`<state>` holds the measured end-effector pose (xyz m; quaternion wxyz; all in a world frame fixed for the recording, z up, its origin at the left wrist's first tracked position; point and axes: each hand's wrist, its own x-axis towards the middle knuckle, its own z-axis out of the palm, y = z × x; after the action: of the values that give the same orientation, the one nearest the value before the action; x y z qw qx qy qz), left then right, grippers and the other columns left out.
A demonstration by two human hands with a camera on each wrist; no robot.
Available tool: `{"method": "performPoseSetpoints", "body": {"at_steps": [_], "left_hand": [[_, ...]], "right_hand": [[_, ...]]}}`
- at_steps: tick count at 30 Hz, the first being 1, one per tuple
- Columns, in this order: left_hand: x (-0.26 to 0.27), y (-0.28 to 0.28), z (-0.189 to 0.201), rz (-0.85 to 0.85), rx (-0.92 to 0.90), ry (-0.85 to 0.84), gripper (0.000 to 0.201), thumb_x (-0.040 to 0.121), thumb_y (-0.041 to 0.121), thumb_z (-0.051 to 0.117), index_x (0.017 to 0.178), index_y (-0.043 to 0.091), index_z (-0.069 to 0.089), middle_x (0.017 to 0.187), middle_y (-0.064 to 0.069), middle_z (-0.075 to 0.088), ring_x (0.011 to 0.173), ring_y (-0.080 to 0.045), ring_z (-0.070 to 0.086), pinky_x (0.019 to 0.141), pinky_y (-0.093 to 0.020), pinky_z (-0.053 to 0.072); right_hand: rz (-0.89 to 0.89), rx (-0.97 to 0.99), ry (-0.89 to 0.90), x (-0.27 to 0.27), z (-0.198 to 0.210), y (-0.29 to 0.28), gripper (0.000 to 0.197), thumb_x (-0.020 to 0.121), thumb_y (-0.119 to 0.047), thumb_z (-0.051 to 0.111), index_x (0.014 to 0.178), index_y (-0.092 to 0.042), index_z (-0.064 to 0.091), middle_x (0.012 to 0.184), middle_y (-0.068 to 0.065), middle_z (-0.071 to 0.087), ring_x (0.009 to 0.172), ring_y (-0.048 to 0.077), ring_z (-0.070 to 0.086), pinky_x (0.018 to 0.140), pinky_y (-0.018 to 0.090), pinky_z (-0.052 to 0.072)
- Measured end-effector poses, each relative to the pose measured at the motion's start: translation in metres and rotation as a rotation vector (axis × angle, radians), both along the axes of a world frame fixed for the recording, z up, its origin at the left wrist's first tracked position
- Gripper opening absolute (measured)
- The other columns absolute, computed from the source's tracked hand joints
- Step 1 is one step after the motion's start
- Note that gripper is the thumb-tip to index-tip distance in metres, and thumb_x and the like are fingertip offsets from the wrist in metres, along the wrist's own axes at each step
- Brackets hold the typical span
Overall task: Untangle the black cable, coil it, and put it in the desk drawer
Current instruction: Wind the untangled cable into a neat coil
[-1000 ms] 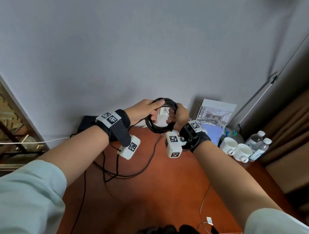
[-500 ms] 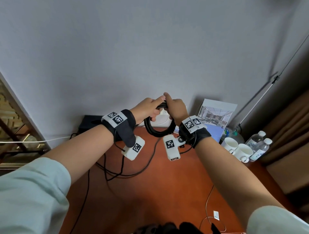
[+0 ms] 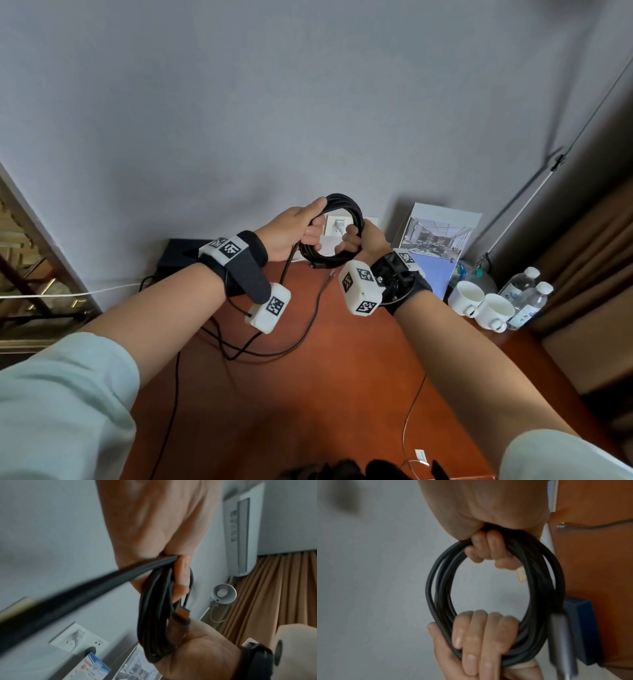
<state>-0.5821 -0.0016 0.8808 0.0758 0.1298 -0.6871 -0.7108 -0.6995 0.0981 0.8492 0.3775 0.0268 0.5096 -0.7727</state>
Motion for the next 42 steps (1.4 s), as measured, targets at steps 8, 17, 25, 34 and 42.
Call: {"method": "performPoseSetpoints", "body": {"at_steps": [8, 17, 25, 34, 42], "left_hand": [[0.003, 0.002, 0.011, 0.031, -0.17, -0.037, 0.049, 0.101, 0.044, 0.035, 0.059, 0.021, 0.027, 0.045, 0.013, 0.021, 0.04, -0.009, 0.021, 0.052, -0.027, 0.038], [-0.008, 0.001, 0.023, 0.096, -0.301, -0.079, 0.04, 0.099, 0.045, 0.04, 0.075, 0.014, 0.041, 0.049, 0.009, 0.024, 0.037, -0.006, 0.024, 0.044, -0.024, 0.038], [-0.002, -0.007, 0.015, -0.159, 0.071, -0.052, 0.053, 0.093, 0.063, 0.033, 0.078, 0.015, 0.05, 0.053, 0.007, 0.033, 0.045, -0.011, 0.032, 0.063, -0.026, 0.044], [0.004, -0.014, -0.018, -0.458, 0.33, 0.199, 0.104, 0.055, 0.061, 0.081, 0.133, 0.005, 0.042, 0.115, -0.004, 0.059, 0.117, -0.023, 0.055, 0.11, -0.041, 0.036], [-0.013, 0.01, -0.014, 0.026, -0.026, 0.179, 0.025, 0.099, 0.026, 0.05, 0.106, 0.002, 0.05, 0.068, 0.004, 0.044, 0.056, -0.011, 0.052, 0.083, -0.038, 0.054]], "right_hand": [[0.152, 0.336, 0.661, 0.006, 0.034, 0.007, 0.065, 0.096, -0.054, 0.035, 0.053, -0.008, 0.051, 0.039, 0.005, 0.039, 0.034, 0.019, 0.034, 0.044, 0.023, 0.039], [-0.079, 0.525, 1.267, 0.017, 0.035, 0.004, 0.058, 0.1, -0.049, 0.033, 0.056, -0.012, 0.043, 0.055, 0.005, 0.048, 0.063, 0.026, 0.046, 0.061, 0.032, 0.029], [0.003, 0.517, 1.148, 0.002, 0.033, 0.007, 0.057, 0.098, -0.053, 0.035, 0.051, -0.019, 0.039, 0.056, 0.011, 0.049, 0.053, 0.026, 0.048, 0.059, 0.029, 0.042], [-0.138, 0.057, 0.192, -0.007, -0.003, 0.001, 0.057, 0.098, -0.054, 0.036, 0.058, -0.013, 0.034, 0.042, -0.005, 0.028, 0.028, 0.008, 0.018, 0.036, 0.013, 0.024], [-0.207, 0.104, 0.039, -0.001, -0.001, 0.0, 0.057, 0.099, -0.047, 0.032, 0.058, -0.008, 0.039, 0.031, 0.001, 0.037, 0.012, 0.011, 0.025, 0.024, 0.014, 0.031]]}}
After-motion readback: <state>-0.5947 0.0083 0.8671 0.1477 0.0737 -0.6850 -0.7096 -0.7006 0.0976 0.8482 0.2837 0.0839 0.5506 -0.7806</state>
